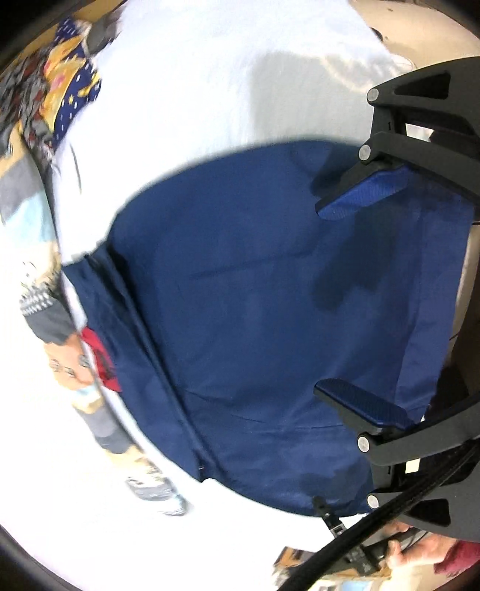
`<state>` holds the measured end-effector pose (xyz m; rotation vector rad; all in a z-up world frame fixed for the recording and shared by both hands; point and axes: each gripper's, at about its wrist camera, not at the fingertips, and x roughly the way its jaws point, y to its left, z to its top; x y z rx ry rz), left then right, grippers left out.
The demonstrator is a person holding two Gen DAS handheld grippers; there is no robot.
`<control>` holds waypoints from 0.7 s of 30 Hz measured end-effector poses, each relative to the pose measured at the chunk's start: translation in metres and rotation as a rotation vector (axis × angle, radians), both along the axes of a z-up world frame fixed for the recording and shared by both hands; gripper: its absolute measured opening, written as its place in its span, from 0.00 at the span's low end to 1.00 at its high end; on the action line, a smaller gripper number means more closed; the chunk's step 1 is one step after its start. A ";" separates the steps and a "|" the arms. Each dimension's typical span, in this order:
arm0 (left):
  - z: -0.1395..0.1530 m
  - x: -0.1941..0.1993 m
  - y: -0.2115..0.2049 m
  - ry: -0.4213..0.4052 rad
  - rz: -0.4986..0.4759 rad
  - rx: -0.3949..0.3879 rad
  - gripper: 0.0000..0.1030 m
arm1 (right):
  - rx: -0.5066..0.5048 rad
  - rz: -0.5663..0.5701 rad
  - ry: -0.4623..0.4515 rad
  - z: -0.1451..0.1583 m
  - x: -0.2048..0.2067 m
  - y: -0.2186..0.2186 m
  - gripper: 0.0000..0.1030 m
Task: Fold large clothes
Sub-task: 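Place both tools at the jacket hem to grip it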
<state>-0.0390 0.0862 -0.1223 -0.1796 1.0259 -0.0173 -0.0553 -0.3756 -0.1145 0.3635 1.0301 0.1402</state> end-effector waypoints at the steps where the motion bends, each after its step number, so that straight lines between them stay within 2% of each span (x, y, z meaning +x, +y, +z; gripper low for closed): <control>1: 0.004 -0.003 0.008 -0.006 0.014 0.004 0.95 | 0.005 -0.015 -0.009 0.003 -0.005 -0.008 0.89; 4: 0.017 -0.015 0.035 -0.027 0.059 0.018 0.95 | 0.037 -0.064 -0.013 0.005 -0.018 -0.030 0.89; 9: 0.031 -0.031 0.073 -0.060 0.135 -0.065 0.92 | 0.134 -0.099 -0.005 0.000 -0.032 -0.042 0.88; 10: 0.031 -0.035 0.080 -0.065 0.150 -0.075 0.80 | 0.144 -0.099 -0.002 -0.001 -0.033 -0.042 0.87; 12: 0.025 -0.037 0.086 -0.032 0.155 -0.099 0.65 | 0.153 -0.103 0.001 -0.002 -0.038 -0.043 0.87; 15: 0.010 -0.032 0.086 0.040 0.140 -0.131 0.59 | 0.151 -0.128 0.019 -0.006 -0.041 -0.048 0.87; 18: 0.001 -0.029 0.081 0.081 0.110 -0.171 0.56 | 0.197 -0.163 0.043 -0.012 -0.044 -0.060 0.87; 19: -0.001 -0.029 0.077 0.087 0.099 -0.175 0.48 | 0.218 -0.173 0.049 -0.014 -0.045 -0.063 0.87; 21: -0.006 -0.027 0.072 0.112 0.077 -0.182 0.41 | 0.246 -0.193 0.061 -0.018 -0.046 -0.068 0.87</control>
